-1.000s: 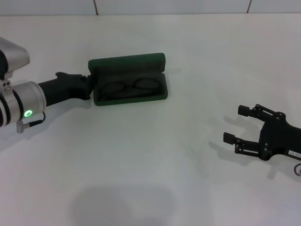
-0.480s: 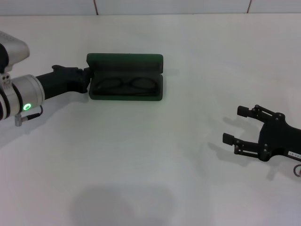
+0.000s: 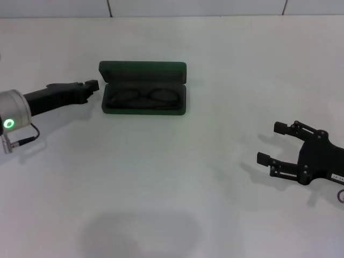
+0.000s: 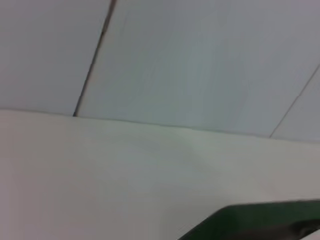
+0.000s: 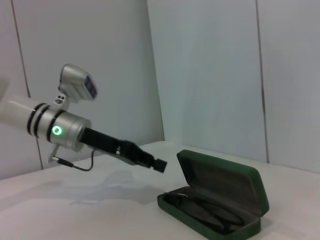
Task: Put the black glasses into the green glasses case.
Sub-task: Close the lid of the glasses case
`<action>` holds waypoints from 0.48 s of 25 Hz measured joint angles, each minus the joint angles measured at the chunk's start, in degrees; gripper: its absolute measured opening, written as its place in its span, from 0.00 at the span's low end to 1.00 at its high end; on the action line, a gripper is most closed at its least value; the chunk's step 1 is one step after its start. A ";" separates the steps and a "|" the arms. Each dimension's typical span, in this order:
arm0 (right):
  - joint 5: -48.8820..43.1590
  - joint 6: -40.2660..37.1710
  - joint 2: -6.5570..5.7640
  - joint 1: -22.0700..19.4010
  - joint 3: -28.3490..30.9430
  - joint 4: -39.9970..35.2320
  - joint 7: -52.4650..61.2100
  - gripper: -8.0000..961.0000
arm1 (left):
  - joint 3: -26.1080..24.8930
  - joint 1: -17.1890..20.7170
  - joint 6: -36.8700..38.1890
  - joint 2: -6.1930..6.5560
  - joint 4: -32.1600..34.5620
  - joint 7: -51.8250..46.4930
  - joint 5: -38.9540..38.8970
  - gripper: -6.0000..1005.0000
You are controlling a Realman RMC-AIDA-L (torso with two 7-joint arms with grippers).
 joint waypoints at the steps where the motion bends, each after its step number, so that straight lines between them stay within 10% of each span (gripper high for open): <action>1: 0.00 0.02 0.00 -0.02 0.00 0.00 -0.01 0.90 | -0.01 0.22 0.31 -0.04 0.51 -0.49 0.00 0.02; 12: 0.00 0.15 0.00 -0.11 -0.36 0.16 -0.02 0.90 | 1.07 3.30 5.33 -3.20 17.45 -11.69 3.94 0.04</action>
